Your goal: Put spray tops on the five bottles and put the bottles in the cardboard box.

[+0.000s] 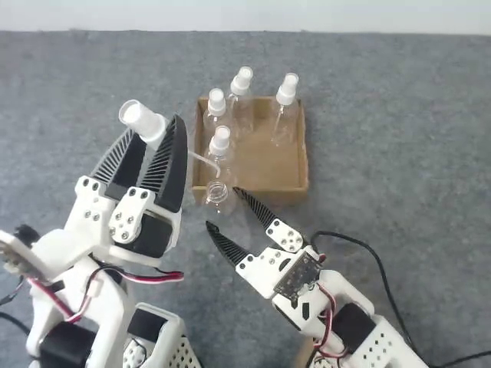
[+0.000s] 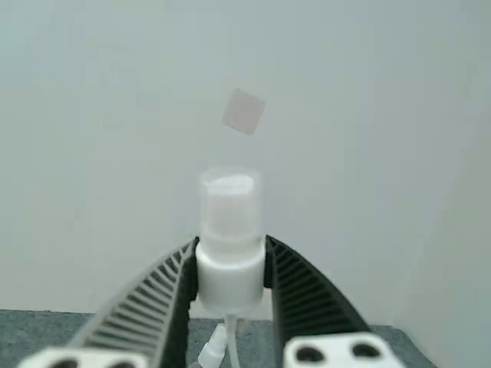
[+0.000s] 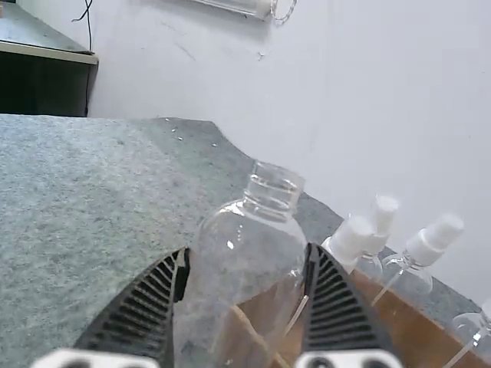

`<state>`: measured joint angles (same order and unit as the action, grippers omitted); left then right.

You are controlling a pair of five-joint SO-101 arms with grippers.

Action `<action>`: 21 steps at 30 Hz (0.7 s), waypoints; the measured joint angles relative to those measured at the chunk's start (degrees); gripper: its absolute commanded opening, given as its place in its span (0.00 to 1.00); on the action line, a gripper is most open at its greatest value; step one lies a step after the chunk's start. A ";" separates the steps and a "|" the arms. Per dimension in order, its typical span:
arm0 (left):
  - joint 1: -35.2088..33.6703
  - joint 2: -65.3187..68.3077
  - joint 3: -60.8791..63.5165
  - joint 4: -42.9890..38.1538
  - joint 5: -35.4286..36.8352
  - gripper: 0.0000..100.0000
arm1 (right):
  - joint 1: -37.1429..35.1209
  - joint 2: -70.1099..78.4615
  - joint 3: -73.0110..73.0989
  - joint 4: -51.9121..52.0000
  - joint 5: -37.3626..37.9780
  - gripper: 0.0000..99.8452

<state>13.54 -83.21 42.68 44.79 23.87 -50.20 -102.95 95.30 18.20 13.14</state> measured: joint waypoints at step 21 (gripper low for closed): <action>0.00 0.00 2.64 5.45 0.00 0.01 | 0.00 0.00 0.00 -2.81 0.00 0.04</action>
<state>13.54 -83.21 45.32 50.24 23.87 -50.20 -102.95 95.30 15.38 13.14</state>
